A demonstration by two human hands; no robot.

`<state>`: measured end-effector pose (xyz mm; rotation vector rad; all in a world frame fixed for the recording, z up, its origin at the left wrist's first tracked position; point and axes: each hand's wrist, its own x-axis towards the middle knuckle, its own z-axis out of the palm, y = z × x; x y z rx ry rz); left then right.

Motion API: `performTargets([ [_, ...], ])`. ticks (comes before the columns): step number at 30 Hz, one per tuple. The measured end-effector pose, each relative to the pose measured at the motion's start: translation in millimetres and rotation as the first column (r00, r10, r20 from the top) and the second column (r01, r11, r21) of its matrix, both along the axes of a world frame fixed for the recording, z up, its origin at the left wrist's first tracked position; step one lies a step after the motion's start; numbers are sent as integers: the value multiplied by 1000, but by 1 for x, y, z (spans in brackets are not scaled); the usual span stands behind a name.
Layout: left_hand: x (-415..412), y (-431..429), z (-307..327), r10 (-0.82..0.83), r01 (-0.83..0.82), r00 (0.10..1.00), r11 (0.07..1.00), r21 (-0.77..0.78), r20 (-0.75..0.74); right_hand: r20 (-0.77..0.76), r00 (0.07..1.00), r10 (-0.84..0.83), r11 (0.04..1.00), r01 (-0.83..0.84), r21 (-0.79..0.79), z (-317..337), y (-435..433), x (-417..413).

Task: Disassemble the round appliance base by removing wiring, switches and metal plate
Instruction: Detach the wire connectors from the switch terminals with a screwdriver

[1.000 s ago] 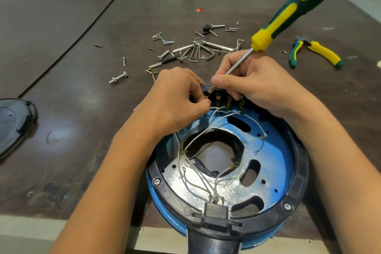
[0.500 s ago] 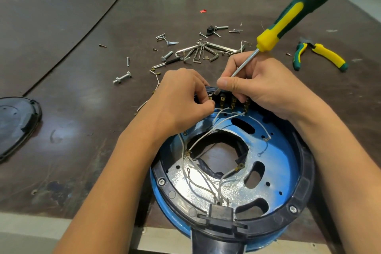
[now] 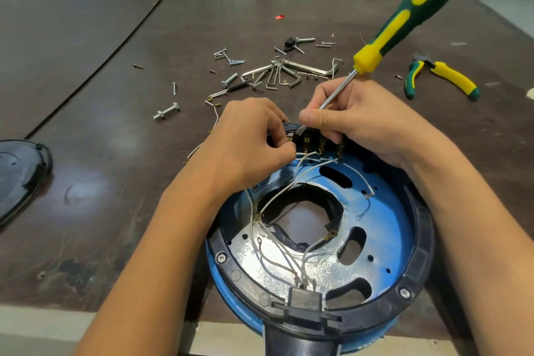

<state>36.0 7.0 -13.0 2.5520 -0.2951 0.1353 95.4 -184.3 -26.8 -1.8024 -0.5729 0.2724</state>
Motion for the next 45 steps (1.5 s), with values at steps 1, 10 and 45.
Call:
performTargets([
  [1, 0, 0, 0, 0, 0, 1000, 1000, 3, 0, -5, 1000, 7, 1000, -7, 6, 0, 0, 0],
  [10, 1, 0, -1, 6, -6, 1000, 1000, 2, 1, -16, 999, 36, 999, -35, 39, -1, -1, 2],
  [45, 2, 7, -1, 178, -141, 981, 924, -356, 74, 20, 997, -72, 980, 67, 189, 0, -1, -3],
])
